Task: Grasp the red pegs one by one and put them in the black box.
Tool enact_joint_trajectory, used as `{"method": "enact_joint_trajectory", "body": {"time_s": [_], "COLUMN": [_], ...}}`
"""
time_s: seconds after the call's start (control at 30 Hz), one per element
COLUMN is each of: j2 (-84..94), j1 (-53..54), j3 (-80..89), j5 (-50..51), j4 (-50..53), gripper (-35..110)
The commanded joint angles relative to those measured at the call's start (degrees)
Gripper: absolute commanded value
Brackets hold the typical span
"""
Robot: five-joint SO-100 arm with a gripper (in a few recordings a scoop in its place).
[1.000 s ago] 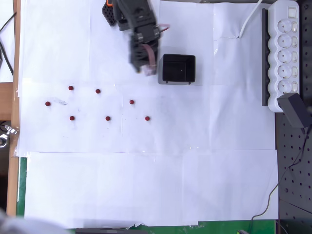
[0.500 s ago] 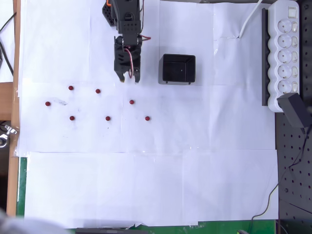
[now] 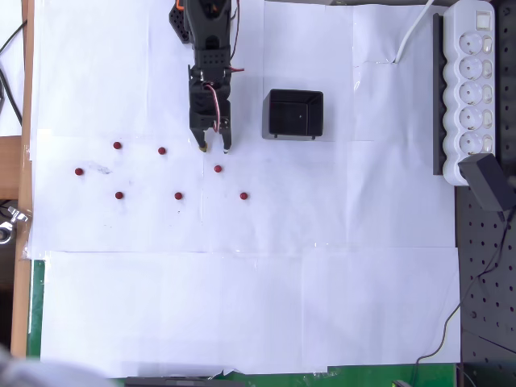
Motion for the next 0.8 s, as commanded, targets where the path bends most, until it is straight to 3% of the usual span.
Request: {"method": "enact_joint_trajectory", "body": {"time_s": [0.0, 0.33, 0.77], "j2": [2.5, 10.5, 19.9], "j1": [-1.1, -2.2, -2.0], "j3": [0.0, 0.3, 7.5], "j5": [1.7, 7.7, 5.2], "j4": [-8.6, -21.6, -24.8], "gripper": [17, 17, 17]}}
